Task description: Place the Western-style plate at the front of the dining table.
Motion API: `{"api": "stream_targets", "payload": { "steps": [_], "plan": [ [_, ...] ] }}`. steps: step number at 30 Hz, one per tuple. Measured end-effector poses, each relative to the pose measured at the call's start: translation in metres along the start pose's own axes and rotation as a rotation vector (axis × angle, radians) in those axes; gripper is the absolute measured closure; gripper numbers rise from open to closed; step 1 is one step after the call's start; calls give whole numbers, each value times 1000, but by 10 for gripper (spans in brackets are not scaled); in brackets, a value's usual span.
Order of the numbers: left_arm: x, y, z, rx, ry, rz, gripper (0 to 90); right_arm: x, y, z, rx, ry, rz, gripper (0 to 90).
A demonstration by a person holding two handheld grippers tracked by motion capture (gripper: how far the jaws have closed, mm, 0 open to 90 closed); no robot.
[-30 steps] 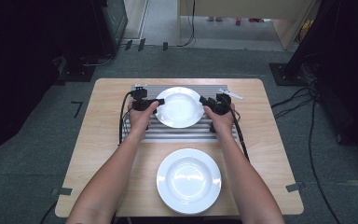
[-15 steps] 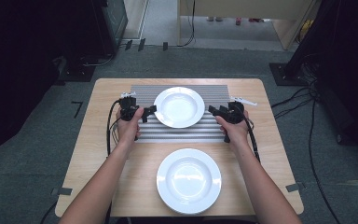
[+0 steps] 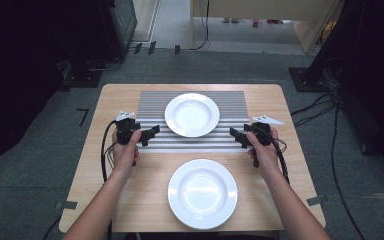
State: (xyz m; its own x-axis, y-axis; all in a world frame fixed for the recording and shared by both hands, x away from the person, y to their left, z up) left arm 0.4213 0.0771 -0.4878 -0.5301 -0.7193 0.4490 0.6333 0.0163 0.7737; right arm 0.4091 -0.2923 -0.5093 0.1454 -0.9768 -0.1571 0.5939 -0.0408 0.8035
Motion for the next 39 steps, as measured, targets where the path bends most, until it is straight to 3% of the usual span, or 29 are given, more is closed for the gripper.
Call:
{"api": "stream_targets", "payload": {
  "steps": [6,9,16,29,39],
  "plan": [
    [11,-10,18,7,4,-44,115,-4,-9,24,4,42,20,297],
    [17,-16,24,-8,17,-85,115,-5,-14,35,4,44,39,297],
    [26,-36,38,-20,24,-115,115,3,-28,57,10,43,55,289],
    [27,-69,75,-19,61,-134,115,37,-53,94,19,20,15,289],
    [9,-101,99,-19,122,-97,116,59,-78,112,5,-18,14,290]
  ]
}}
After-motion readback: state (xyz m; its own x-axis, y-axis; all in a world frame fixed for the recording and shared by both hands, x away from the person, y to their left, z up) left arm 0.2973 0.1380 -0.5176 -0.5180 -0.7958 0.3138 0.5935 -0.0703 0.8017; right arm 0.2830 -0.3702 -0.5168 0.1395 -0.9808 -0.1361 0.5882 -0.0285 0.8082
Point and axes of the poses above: each handheld gripper's, and its own axes: z roughly backward along the jaws, y roughly out of its top, x roughly to its right, the point moved 6 cm from there along -z, roughly forward along the jaws, and after that the axes turned 14 degrees about -y, right-handed, at the moved point
